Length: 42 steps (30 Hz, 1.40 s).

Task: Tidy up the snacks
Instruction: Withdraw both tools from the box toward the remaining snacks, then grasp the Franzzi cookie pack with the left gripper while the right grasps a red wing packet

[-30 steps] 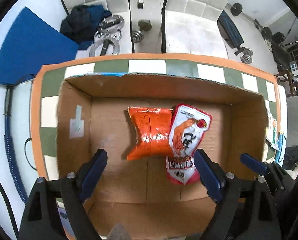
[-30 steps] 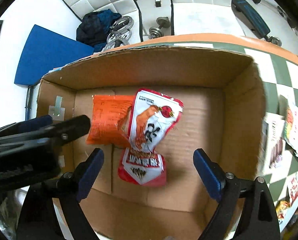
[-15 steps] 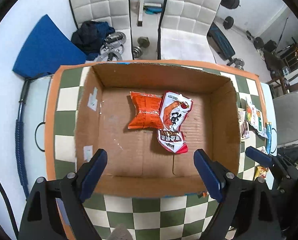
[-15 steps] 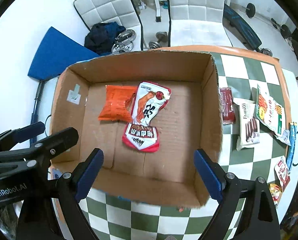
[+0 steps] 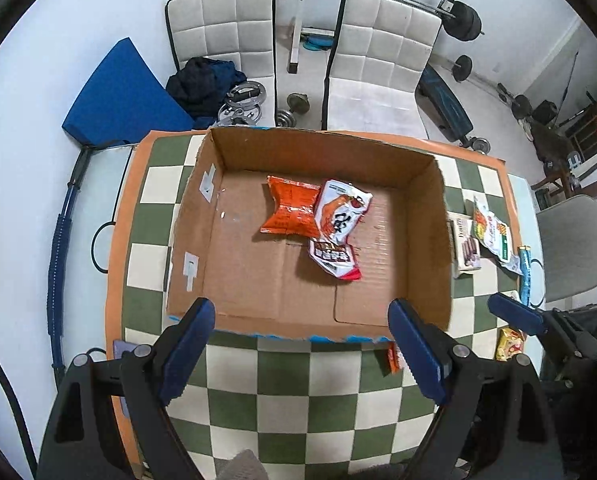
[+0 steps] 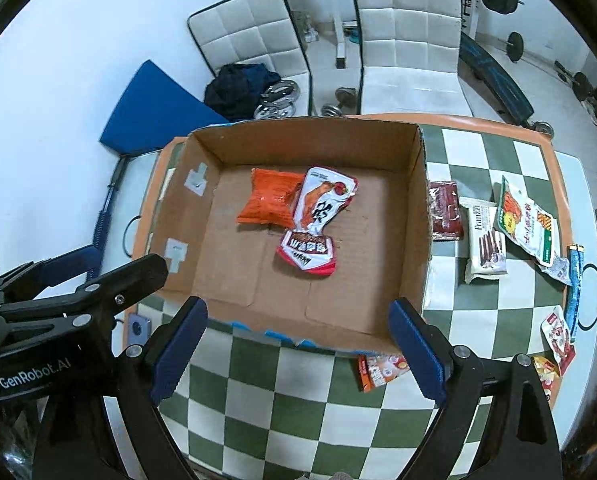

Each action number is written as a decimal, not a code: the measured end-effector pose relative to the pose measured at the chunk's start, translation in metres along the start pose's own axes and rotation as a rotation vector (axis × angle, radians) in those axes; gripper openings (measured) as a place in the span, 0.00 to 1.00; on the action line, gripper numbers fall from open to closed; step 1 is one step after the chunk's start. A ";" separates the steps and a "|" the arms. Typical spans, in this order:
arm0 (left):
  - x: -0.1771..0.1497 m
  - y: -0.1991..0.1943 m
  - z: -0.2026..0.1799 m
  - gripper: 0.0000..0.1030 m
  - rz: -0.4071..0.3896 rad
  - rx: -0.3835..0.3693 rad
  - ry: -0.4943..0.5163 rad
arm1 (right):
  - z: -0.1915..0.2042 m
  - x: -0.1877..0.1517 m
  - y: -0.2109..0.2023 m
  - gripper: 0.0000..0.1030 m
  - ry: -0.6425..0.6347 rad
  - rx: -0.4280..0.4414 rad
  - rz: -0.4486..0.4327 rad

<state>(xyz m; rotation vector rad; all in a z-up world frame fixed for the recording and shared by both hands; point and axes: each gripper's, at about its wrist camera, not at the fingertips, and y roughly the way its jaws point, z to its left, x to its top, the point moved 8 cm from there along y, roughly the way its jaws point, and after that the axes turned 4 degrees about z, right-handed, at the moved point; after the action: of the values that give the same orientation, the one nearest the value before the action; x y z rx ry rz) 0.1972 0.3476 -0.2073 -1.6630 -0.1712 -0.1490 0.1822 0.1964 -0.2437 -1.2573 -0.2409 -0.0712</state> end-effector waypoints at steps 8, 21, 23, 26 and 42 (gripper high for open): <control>0.003 -0.026 -0.053 0.86 -0.067 0.030 0.039 | -0.051 -0.014 -0.033 0.91 0.060 0.054 -0.018; 0.016 0.063 -0.230 0.86 0.140 -0.066 0.213 | -0.288 -0.042 -0.060 0.92 0.360 -0.085 0.003; 0.017 0.089 -0.249 0.86 0.201 -0.071 0.221 | -0.317 -0.049 -0.052 0.92 0.390 -0.084 0.029; 0.018 0.117 -0.267 0.86 0.253 -0.044 0.235 | -0.359 -0.059 -0.031 0.92 0.398 -0.102 0.102; 0.008 0.195 -0.297 0.86 0.365 0.046 0.272 | -0.453 -0.115 0.105 0.92 0.094 -0.339 0.552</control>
<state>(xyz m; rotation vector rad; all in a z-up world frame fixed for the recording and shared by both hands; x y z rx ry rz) 0.2453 0.0338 -0.3666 -1.5828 0.3309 -0.0923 0.1533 -0.2089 -0.4968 -1.6142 0.2140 0.3149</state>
